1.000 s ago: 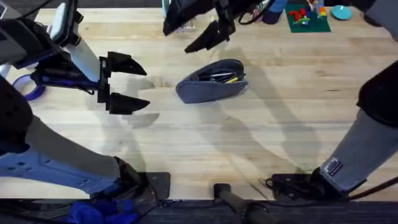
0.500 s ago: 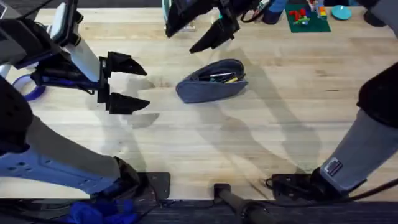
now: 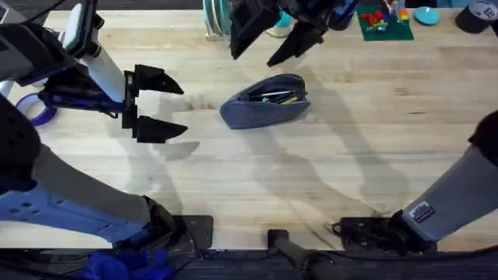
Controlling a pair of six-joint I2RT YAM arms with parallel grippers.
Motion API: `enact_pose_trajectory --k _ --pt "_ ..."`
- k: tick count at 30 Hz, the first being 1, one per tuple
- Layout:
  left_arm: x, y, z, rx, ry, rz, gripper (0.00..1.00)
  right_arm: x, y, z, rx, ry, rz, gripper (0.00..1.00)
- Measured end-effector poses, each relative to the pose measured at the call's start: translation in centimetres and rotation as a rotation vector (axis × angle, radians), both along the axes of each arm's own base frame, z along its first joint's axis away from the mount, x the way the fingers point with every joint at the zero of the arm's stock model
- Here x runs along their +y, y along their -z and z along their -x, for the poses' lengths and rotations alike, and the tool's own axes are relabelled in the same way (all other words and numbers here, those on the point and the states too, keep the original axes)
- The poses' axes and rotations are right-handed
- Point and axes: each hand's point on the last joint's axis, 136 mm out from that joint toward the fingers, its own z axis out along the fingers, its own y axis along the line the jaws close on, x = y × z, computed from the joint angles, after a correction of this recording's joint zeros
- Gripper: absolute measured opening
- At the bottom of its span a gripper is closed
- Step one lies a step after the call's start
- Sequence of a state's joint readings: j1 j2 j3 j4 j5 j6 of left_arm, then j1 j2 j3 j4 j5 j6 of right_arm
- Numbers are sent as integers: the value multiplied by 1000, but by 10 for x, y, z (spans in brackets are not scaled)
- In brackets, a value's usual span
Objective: Unzip the bag, pick up the pens from the table one at a time and place them inside, then zip the bag closed.
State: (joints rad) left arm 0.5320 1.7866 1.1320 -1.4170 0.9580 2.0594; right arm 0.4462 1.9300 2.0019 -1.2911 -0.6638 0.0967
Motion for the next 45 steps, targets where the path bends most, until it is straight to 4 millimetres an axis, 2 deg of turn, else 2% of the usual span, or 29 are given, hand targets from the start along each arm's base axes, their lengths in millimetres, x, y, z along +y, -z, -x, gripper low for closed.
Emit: enact_pose_trajectory --k 7,11,12,15,23,32,45 --pt "0 0 0 0 0 0 993 -14 7 10 42 16 83 997" --pt "0 0 0 0 0 0 993 -25 15 8 47 61 164 997" --pt "0 0 0 0 0 0 993 -32 21 1 37 110 218 997" --pt "0 0 0 0 0 0 993 -31 26 -3 35 122 218 997" --pt "0 0 0 0 0 0 994 -30 60 -8 71 134 235 996" --pt "0 0 0 0 0 0 993 -26 80 -6 111 149 221 997" --pt "0 0 0 0 0 0 993 -19 93 -7 127 154 181 996"
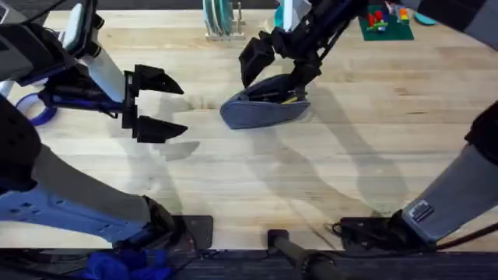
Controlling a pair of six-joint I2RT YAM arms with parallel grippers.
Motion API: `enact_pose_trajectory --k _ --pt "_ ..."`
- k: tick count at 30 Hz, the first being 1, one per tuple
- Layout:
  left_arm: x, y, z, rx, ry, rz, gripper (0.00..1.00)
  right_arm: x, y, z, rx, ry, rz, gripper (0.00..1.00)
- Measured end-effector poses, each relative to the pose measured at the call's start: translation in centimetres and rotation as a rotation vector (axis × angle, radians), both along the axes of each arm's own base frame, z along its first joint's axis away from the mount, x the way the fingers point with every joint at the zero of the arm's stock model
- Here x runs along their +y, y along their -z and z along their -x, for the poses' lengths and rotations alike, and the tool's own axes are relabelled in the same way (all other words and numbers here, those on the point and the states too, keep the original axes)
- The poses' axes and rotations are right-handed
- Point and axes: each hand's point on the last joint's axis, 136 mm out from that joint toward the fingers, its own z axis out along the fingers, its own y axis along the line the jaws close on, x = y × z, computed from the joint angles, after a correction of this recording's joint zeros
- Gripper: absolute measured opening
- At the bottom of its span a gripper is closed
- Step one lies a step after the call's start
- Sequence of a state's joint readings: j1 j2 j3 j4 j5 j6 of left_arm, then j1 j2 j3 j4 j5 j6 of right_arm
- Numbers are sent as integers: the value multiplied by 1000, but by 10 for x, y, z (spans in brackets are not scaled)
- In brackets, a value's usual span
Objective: Unzip the bag, pick up the pens from the table one at a time and place them inside, then zip the bag closed.
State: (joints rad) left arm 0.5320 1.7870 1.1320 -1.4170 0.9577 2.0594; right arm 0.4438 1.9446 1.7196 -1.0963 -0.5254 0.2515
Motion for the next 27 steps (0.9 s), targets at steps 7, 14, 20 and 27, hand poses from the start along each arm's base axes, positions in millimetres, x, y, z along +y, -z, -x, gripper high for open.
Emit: enact_pose_trajectory --k 7,14,20,27 --pt "0 0 0 0 0 0 993 11 13 5 27 -4 -65 996" --pt "0 0 0 0 0 0 993 15 18 6 36 2 -82 996" --pt "0 0 0 0 0 0 993 34 15 4 -3 -16 -113 997" --pt "0 0 0 0 0 0 993 50 16 15 11 -38 -119 997"
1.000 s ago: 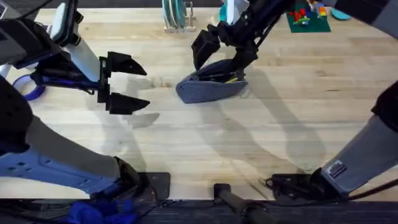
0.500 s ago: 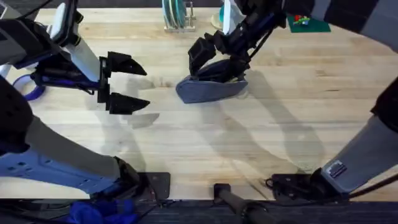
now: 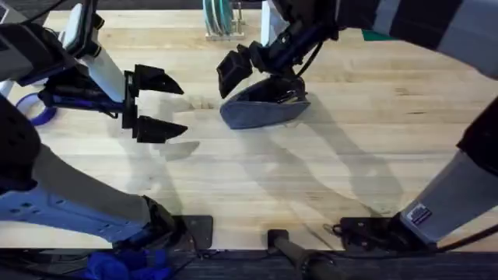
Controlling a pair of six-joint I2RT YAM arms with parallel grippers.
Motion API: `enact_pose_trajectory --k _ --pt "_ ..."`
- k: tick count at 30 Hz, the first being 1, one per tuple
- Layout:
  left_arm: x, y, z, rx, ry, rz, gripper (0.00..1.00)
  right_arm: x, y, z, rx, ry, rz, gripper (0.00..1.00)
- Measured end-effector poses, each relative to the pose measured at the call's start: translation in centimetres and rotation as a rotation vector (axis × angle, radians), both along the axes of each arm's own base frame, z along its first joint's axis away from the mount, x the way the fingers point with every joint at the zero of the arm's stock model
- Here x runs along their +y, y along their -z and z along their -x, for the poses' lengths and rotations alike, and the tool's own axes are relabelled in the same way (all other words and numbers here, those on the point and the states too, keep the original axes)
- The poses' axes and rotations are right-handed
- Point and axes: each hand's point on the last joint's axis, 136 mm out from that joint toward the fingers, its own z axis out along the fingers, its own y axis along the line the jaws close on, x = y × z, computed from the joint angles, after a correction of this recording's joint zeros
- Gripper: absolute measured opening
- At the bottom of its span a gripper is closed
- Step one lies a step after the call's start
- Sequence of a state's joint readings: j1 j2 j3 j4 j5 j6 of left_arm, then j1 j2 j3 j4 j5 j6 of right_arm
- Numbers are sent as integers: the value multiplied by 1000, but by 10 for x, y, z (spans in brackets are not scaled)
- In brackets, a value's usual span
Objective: Unzip the bag, pick up the pens from the table one at a time and place them inside, then zip the bag closed.
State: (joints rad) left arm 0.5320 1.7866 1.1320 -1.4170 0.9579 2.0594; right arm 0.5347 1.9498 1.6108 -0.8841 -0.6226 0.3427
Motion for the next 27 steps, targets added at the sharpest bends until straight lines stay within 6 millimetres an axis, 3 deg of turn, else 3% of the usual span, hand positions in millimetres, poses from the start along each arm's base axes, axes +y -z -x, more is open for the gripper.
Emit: enact_pose_trajectory --k 8,27 --pt "0 0 0 0 0 0 993 9 21 -4 55 8 -17 997" --pt "0 0 0 0 0 0 994 15 12 -6 54 2 -69 996"
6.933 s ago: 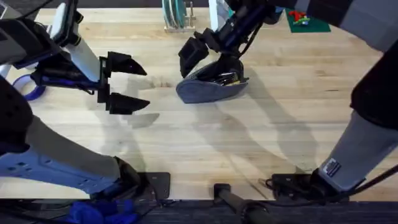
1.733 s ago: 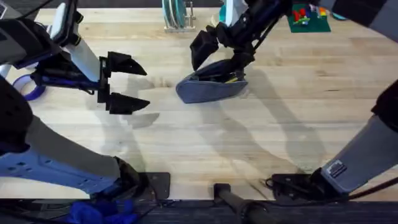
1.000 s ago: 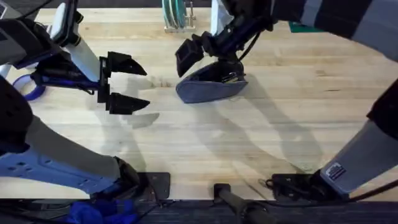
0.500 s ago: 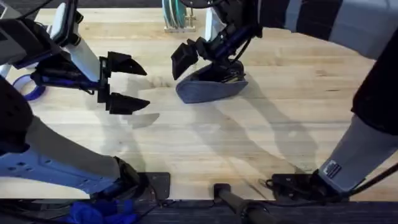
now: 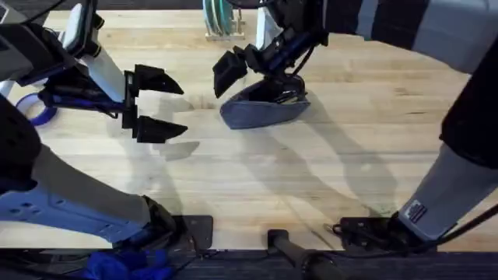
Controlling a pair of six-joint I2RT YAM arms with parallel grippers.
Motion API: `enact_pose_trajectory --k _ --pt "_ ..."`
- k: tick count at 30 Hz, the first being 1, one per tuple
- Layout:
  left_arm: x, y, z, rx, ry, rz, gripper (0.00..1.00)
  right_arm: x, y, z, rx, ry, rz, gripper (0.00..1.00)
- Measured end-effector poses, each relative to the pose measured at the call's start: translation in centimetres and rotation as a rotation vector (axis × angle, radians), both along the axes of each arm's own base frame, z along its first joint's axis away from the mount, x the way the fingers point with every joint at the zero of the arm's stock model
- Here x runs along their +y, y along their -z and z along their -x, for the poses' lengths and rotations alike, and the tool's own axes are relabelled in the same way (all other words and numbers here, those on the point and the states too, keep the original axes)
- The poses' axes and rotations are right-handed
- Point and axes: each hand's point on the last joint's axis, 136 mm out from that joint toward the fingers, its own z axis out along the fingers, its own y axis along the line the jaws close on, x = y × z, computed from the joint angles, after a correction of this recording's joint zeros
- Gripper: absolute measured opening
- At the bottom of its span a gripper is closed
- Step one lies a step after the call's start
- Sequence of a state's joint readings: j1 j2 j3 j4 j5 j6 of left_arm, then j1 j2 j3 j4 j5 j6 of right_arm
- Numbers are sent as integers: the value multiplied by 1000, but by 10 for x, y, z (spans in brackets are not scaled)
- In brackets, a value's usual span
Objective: Unzip the bag, pick up the pens from the table one at a time and place them inside, then zip the bag closed.
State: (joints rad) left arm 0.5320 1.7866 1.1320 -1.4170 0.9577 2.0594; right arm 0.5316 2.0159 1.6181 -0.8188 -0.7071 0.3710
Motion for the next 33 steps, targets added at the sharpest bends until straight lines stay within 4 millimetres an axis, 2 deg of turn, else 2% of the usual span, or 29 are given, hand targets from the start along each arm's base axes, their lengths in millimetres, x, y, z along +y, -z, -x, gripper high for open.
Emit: enact_pose_trajectory --k 6,17,25,27,33 --pt "0 0 0 0 0 0 994 2 -14 -5 14 3 -64 996" --pt "0 0 0 0 0 0 995 1 -25 -5 39 -4 -130 996" --pt "0 0 0 0 0 0 994 6 -53 -1 46 -23 -196 996" --pt "0 0 0 0 0 0 993 10 -74 -7 3 -32 -230 996" --pt "0 0 0 0 0 0 993 11 -93 -8 -26 -52 -242 996"
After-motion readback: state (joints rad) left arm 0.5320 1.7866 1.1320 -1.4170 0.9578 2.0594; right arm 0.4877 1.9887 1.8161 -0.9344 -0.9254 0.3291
